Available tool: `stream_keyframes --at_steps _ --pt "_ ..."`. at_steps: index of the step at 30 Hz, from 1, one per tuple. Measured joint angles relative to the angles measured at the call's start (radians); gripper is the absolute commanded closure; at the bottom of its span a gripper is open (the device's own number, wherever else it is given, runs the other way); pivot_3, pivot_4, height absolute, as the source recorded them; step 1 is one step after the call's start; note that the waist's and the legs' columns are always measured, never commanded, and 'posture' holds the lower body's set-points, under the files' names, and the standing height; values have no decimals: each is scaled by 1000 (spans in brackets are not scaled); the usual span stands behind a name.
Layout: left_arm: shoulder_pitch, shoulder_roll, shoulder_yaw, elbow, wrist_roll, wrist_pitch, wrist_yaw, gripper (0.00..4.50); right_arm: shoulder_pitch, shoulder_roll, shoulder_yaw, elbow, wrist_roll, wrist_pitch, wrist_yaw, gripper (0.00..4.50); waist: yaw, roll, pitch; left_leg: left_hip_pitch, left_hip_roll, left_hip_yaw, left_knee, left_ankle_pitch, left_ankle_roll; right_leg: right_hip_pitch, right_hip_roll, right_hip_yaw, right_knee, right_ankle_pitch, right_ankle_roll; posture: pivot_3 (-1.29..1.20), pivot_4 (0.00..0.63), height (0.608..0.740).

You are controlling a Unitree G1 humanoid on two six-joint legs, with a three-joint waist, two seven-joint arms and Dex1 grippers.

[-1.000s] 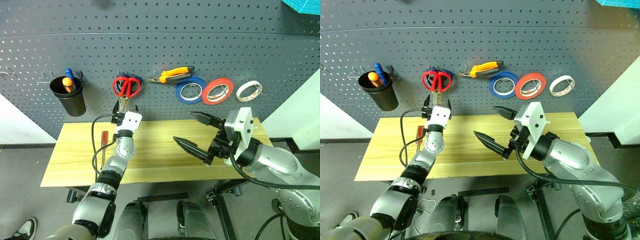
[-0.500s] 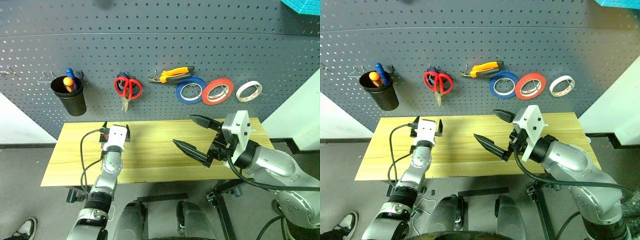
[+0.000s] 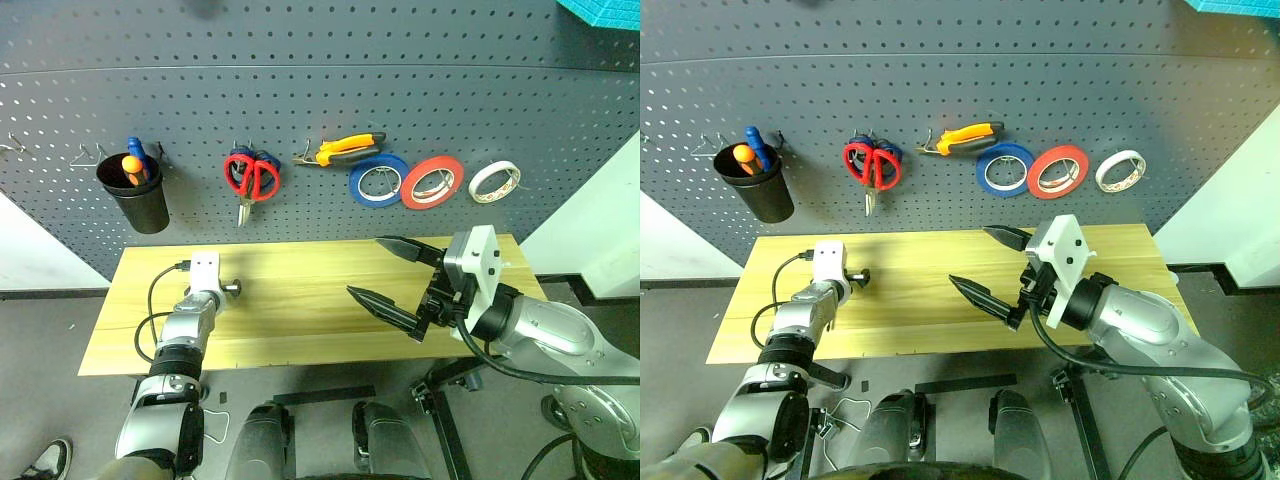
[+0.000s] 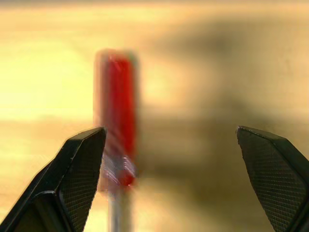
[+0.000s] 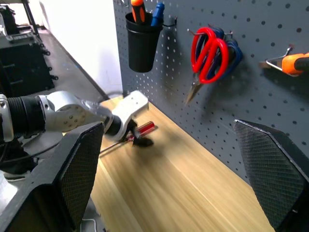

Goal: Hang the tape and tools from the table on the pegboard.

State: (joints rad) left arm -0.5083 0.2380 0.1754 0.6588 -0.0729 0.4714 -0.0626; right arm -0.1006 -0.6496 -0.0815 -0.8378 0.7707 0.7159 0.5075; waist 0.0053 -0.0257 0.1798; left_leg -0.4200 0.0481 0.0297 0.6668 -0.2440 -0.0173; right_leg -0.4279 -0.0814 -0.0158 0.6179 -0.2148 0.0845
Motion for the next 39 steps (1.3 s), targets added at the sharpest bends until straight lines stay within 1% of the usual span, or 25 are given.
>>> stream_keyframes --at_steps 9,13,16,20,23,26,27,28,30,34,39 --pt "-4 25 6 -21 -6 68 -3 19 0 -13 0 -5 22 5 -3 0 -6 0 0 0 0 0 0 0 0 0 0 0 0 0 0 -54 172 716" --pt "40 59 7 -135 -5 110 -5 19 11 -25 1 -5 21 5 -3 0 -16 0 1 -1 0 0 -1 0 0 -1 -1 0 -1 0 0 -48 178 716" --pt "40 85 19 -244 -9 131 -4 19 14 -25 1 -5 21 5 -1 0 -15 -1 1 -1 0 -1 -1 0 0 -1 -1 0 -1 0 0 -41 181 716" --pt "29 97 38 -328 -19 162 1 19 17 -34 26 -5 18 6 10 0 -16 0 1 -1 0 0 -1 0 0 -1 -1 0 -3 0 0 -39 182 716" --pt "29 97 44 -349 -28 200 5 19 19 -48 109 10 -47 9 17 0 -16 -1 1 -1 0 0 -2 0 0 -1 -1 0 -3 0 -1 -40 183 716" --pt "35 97 46 -343 -27 199 8 19 11 -42 245 78 -184 -14 6 0 -18 -1 2 -1 0 0 -2 0 0 -2 -1 0 -3 0 -1 -44 185 716" --pt "36 98 47 -330 -27 193 9 19 3 -20 298 121 -240 -35 -1 0 -19 -1 2 -1 0 0 -2 0 0 -2 -1 0 -3 0 -1 -45 186 716" --pt "38 97 47 -306 -26 186 11 19 -13 26 355 190 -300 -61 -12 0 -21 -1 2 -1 0 0 -2 0 0 -2 -1 0 -3 0 -1 -46 186 716" --pt "46 95 46 -283 -26 177 11 19 -35 80 416 274 -369 -97 -23 0 -20 -1 3 -2 0 0 -3 0 0 -3 -1 0 -3 0 -1 -44 188 716" --pt "53 95 46 -267 -26 173 11 19 -86 159 475 404 -472 -173 -23 0 -17 -2 4 -5 0 0 -2 0 0 -5 -1 0 -3 0 0 -41 189 716" --pt "74 94 46 -267 -26 173 12 19 -112 220 492 541 -533 -238 2 0 -17 -2 5 -6 0 0 -3 0 0 -5 -1 0 -3 0 0 -34 191 716"
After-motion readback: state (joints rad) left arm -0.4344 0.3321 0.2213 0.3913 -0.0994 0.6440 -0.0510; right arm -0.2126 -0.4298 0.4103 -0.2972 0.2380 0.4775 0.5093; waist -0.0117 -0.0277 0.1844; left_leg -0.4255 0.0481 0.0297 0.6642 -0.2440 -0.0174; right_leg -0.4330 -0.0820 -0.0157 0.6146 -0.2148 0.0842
